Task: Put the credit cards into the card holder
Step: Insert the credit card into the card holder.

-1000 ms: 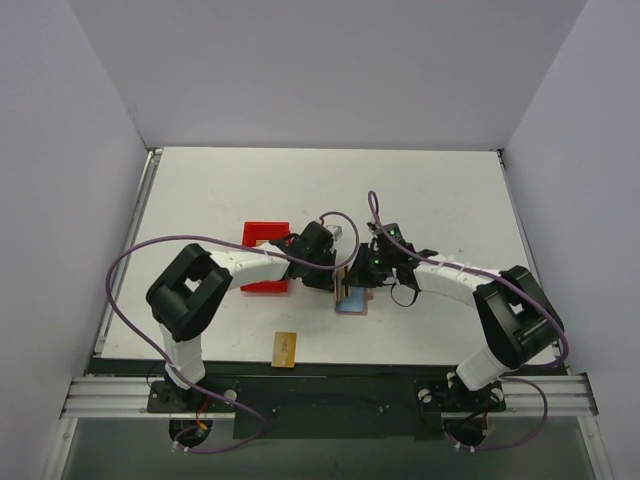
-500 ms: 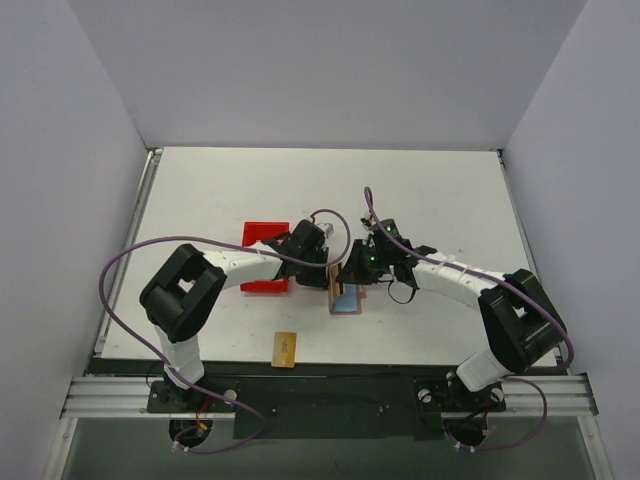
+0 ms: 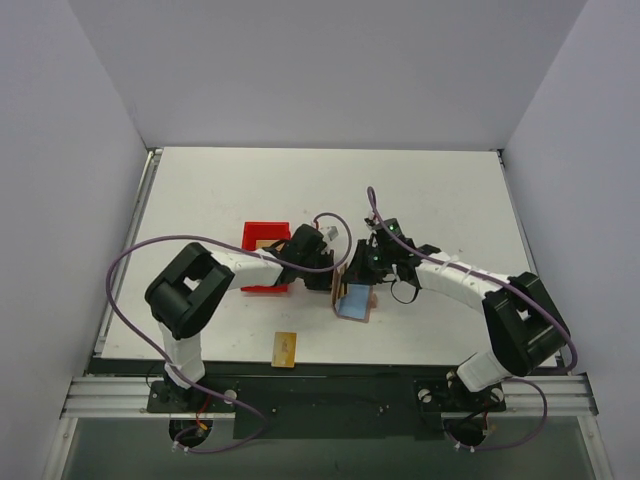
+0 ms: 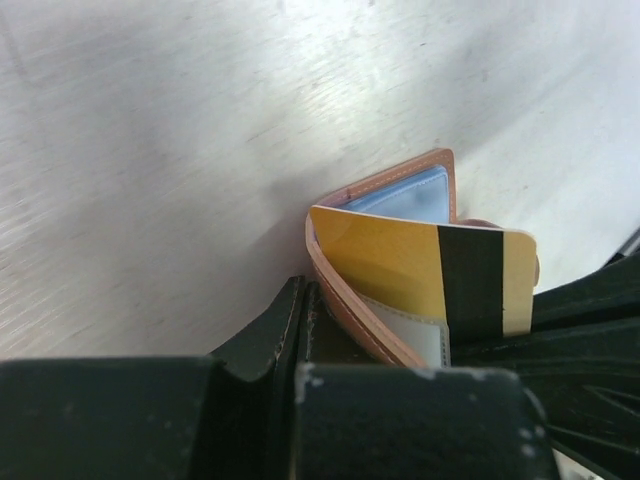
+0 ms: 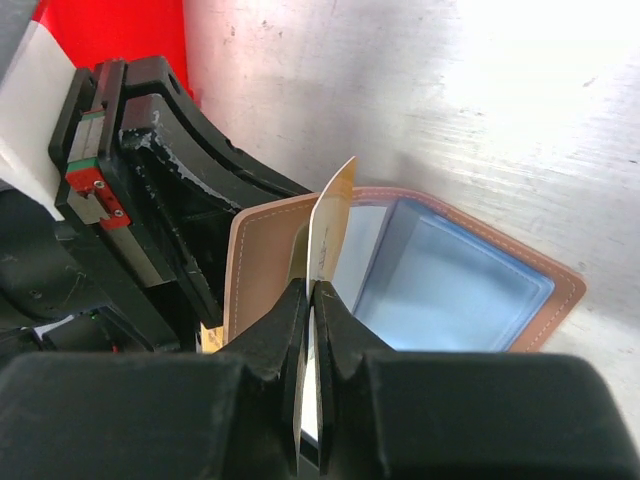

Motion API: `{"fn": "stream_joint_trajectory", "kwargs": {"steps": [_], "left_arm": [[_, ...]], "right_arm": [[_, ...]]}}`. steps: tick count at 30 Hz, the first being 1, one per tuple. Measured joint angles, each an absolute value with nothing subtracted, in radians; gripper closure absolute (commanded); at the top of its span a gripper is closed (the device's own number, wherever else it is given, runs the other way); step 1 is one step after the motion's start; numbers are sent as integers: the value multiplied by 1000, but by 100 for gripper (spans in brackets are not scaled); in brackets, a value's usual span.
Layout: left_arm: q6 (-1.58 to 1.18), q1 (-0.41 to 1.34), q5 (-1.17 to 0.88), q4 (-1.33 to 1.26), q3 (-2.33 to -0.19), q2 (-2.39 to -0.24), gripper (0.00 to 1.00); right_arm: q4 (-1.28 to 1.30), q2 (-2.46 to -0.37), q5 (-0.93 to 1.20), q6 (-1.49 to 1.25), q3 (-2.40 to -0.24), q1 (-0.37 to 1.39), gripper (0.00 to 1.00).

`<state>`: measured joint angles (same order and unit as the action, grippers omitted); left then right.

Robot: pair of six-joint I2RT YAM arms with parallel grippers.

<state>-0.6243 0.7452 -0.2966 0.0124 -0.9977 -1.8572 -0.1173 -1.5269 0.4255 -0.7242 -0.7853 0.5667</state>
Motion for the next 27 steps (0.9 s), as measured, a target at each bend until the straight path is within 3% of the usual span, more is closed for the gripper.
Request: {"fn": "stream_joint_trajectory", "kwargs": {"steps": [13, 23, 27], "left_arm": [[-722, 765, -397, -165, -1002, -1937, 100], [-674, 805, -195, 33, -1037, -1874, 79], [-664, 805, -131, 97, -1047, -1851, 76]], "right_arm": [[-41, -1458, 373, -696, -760, 531, 100], [-50, -1451, 378, -696, -744, 533, 100], [-65, -1451, 391, -699, -744, 538, 100]]}}
